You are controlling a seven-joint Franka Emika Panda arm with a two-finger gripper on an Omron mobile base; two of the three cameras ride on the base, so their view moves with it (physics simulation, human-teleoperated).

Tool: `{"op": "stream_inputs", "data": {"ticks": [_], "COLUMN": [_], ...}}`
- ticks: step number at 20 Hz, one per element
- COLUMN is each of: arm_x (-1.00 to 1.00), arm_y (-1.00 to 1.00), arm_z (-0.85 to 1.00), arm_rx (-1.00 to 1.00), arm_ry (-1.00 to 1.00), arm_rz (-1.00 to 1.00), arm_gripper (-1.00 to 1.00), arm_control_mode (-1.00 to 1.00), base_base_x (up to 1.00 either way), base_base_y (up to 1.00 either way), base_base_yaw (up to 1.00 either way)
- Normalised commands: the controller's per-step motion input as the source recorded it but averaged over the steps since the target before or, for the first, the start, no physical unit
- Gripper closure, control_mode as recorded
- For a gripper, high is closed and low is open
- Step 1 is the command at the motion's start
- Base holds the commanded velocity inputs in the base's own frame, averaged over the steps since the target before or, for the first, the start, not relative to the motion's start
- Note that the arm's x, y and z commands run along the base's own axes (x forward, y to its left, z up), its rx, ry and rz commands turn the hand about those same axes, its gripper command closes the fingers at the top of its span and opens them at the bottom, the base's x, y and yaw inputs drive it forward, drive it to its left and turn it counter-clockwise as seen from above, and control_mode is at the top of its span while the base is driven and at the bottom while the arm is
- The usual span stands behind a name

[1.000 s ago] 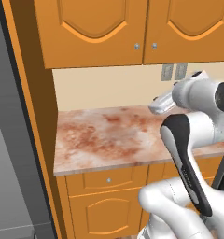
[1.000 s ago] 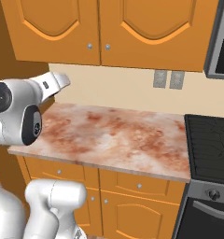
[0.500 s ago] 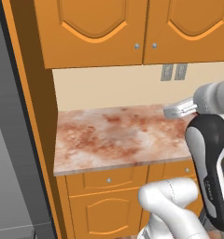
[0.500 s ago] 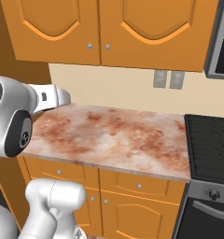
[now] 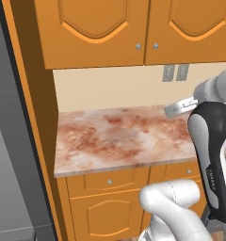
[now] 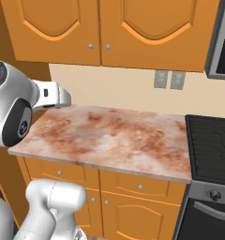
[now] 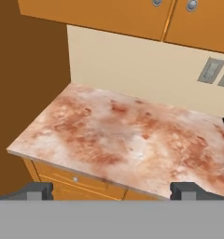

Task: Close all open cabinet doors.

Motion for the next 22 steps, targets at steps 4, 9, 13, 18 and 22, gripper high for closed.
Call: {"op": "stream_inputs", "data": {"ticks": [4, 9, 13, 18, 22], "arm_x": [-0.07, -0.45, -0.48, -0.01, -0.01], "arm_y": [0.00, 0.00, 0.00, 0.02, 0.00], "arm_z": [0.00, -0.03, -0.06, 0.00, 0.00], "arm_rx": [0.00, 0.00, 0.00, 0.00, -0.01], "arm_ry": [0.00, 0.00, 0.00, 0.00, -0.02], "arm_rz": [0.00, 0.00, -0.01, 0.00, 0.00], "arm_gripper": [-1.00, -1.00, -1.00, -1.00, -1.00], "arm_control_mode": [-1.00, -1.00, -1.00, -1.00, -1.00], "base_base_x": [0.00, 0.00, 0.00, 0.00, 0.00], "base_base_y": [0.00, 0.00, 0.00, 0.00, 0.00], "base_base_yaw": [0.00, 0.00, 0.00, 0.00, 0.00]}}
